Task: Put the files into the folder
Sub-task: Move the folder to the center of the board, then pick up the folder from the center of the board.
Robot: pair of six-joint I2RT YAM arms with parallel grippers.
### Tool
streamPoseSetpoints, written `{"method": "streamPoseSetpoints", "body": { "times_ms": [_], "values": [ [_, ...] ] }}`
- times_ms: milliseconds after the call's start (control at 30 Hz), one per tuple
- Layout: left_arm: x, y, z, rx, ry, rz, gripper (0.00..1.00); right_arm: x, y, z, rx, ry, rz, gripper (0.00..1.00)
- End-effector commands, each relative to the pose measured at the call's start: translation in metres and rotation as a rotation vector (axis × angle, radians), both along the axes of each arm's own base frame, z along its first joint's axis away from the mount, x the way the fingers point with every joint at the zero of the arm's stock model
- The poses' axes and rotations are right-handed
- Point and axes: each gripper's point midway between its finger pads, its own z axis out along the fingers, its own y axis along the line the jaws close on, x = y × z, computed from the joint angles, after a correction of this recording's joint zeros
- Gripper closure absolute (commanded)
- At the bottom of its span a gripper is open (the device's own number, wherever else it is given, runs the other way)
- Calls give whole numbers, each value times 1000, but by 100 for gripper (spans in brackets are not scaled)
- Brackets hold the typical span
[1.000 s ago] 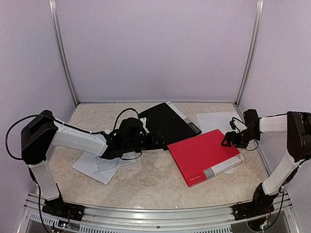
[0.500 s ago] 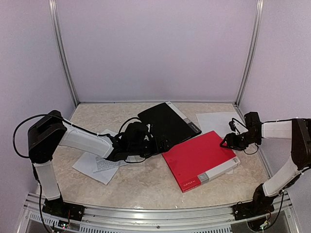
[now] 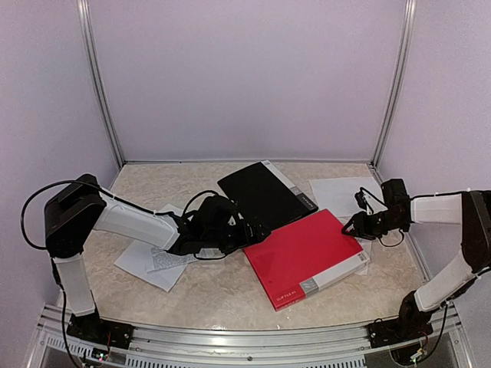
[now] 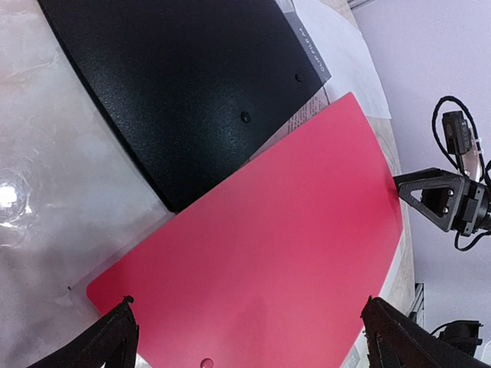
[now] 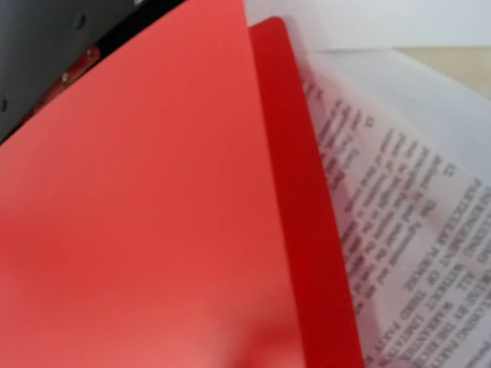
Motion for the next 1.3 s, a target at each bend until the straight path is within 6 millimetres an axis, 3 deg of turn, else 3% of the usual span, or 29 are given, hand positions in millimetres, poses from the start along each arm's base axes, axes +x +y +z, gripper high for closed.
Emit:
{"method": "streamPoseSetpoints", "body": {
  "times_ms": [0,100,267,433,667,1267],
  "values": [
    [-6,15,-8,49,26,48,1,-3,7,2,7,-11,17,57],
    [-11,17,-5,44,41,57,1,0,3,-1,-21,-10,5,53],
    [-22,23,-20,51,132,71,1,2,1,-3,-36,-5,0,49],
    [-29,21,-22,39,164,56,1,3,0,-7,-44,2,-3,47],
    [-31,7,-24,23,176,5,3,2,0,-10,-45,8,-2,47],
    [-22,-6,-20,-46,184,-28,11,-7,14,-13,-37,18,38,48]
  ]
}}
